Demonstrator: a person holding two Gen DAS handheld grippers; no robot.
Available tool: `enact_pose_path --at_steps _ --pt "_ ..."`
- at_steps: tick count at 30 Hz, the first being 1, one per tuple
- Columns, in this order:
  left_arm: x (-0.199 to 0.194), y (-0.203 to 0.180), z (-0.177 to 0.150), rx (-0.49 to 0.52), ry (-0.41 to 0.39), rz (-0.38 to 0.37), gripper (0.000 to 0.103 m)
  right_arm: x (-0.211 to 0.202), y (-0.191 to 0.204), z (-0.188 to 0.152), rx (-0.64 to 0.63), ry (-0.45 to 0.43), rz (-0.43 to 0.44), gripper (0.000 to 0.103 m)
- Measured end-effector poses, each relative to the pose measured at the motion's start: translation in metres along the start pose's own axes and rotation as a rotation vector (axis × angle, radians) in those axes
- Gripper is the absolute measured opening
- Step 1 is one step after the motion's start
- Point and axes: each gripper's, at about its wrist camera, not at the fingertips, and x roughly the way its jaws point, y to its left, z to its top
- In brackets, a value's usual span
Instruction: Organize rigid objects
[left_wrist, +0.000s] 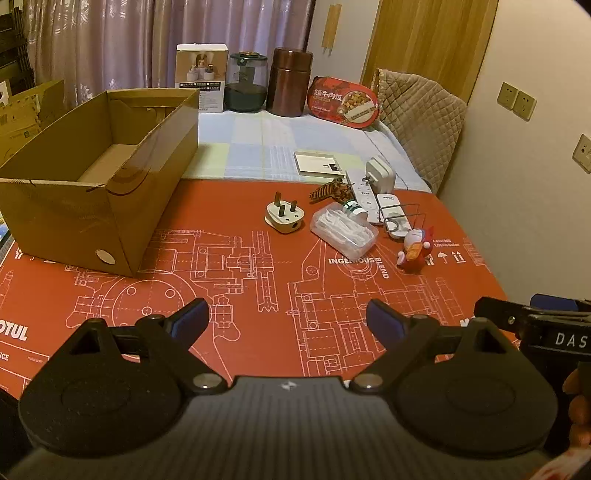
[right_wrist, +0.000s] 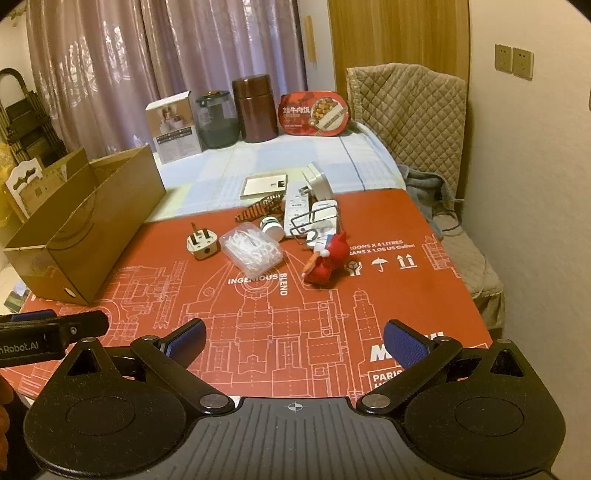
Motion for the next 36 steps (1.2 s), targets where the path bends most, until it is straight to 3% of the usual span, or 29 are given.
enact_pose_path --at_steps 36 --pt "0.007 -0.0013 0.0051 0.016 -0.003 -0.008 0.089 0.0074 -0.0047 0.0055 0.004 0.004 -0.012 0.1"
